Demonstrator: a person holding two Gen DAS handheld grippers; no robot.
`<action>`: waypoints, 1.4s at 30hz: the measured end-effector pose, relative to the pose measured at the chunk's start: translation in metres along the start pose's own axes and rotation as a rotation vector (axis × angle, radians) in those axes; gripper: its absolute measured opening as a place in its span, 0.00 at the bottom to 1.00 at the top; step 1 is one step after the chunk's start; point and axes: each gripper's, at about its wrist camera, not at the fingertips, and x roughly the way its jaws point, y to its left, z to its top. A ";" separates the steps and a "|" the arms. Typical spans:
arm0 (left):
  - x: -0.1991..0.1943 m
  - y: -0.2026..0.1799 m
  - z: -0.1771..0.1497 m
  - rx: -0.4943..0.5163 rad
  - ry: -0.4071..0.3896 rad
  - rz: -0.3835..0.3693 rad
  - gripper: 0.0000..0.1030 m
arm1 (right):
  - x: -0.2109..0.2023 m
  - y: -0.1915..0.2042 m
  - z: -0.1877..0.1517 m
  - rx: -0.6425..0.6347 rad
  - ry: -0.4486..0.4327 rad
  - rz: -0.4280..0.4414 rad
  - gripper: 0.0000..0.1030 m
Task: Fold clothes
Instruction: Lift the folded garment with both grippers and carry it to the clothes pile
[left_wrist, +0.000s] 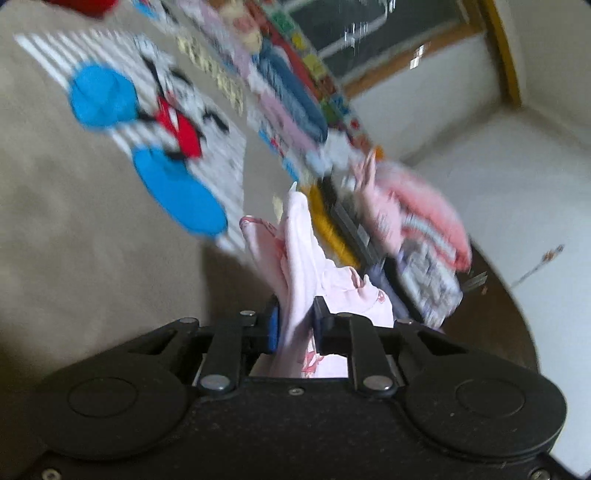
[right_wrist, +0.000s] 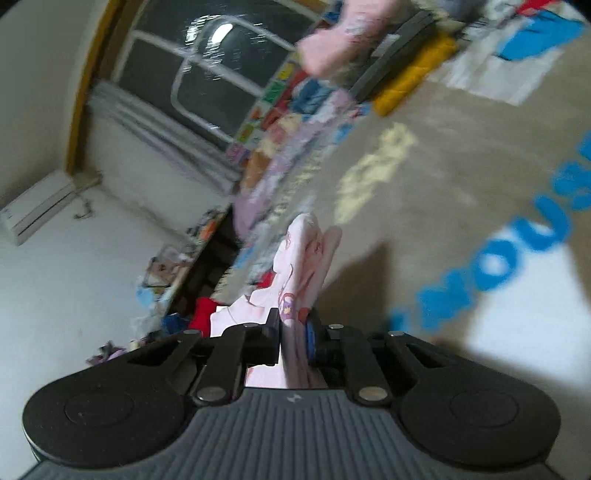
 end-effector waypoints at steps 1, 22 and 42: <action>-0.015 0.000 0.004 -0.012 -0.039 0.000 0.15 | 0.005 0.010 0.001 -0.009 0.010 0.022 0.15; -0.338 0.027 0.116 -0.236 -0.887 0.211 0.15 | 0.286 0.338 -0.093 -0.196 0.619 0.602 0.15; -0.374 0.085 0.150 -0.195 -0.940 0.522 0.48 | 0.397 0.402 -0.133 -0.490 0.601 0.385 0.40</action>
